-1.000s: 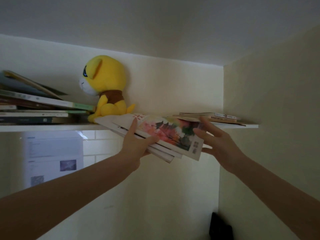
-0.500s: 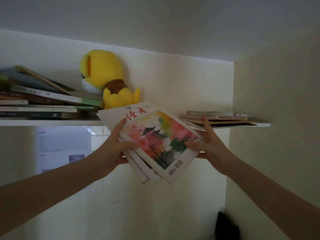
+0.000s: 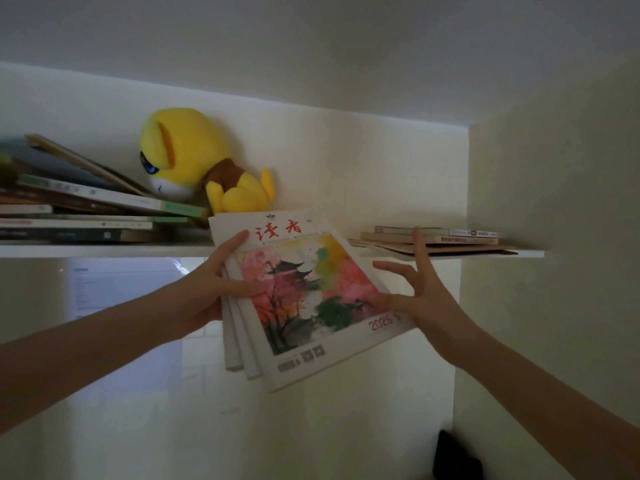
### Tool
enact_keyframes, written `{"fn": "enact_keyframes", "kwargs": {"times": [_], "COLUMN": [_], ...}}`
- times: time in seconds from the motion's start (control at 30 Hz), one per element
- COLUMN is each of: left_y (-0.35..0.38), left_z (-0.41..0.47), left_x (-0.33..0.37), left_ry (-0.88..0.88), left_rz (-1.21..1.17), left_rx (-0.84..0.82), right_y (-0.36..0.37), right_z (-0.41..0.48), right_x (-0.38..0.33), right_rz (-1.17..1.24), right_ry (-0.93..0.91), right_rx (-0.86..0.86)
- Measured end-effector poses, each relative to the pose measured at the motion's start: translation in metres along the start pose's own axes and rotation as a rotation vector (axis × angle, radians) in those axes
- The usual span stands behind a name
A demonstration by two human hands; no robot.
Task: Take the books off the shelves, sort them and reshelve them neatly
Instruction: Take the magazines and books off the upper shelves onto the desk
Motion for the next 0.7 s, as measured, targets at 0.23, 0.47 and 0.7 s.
{"fn": "enact_keyframes", "kwargs": {"times": [0.23,0.47,0.7], "left_y": [-0.017,-0.016,0.01], "left_z": [0.0,-0.009,-0.024], "left_x": [-0.008,-0.009,-0.03], "left_ry": [-0.002,0.017,0.089], "left_rz": [0.082,0.112,0.237], "left_rx": [-0.092,-0.117,-0.175], "right_y": [0.044,0.054,0.052], "right_z": [0.005,0.0,-0.037], "right_x": [0.014,0.027,0.056], "right_rz": [0.055,0.154,0.113], "right_ry": [0.041,0.153,0.216], "right_rx": [-0.252,-0.31,-0.38]}}
Point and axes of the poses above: each hand's wrist, its own z-axis towards the middle knuckle, its own y-axis out of the palm, x = y × z, the point moved 9 cm from there along z, towards the middle knuckle, and after that the axes turned 4 degrees about -x, right-handed, at the moved point
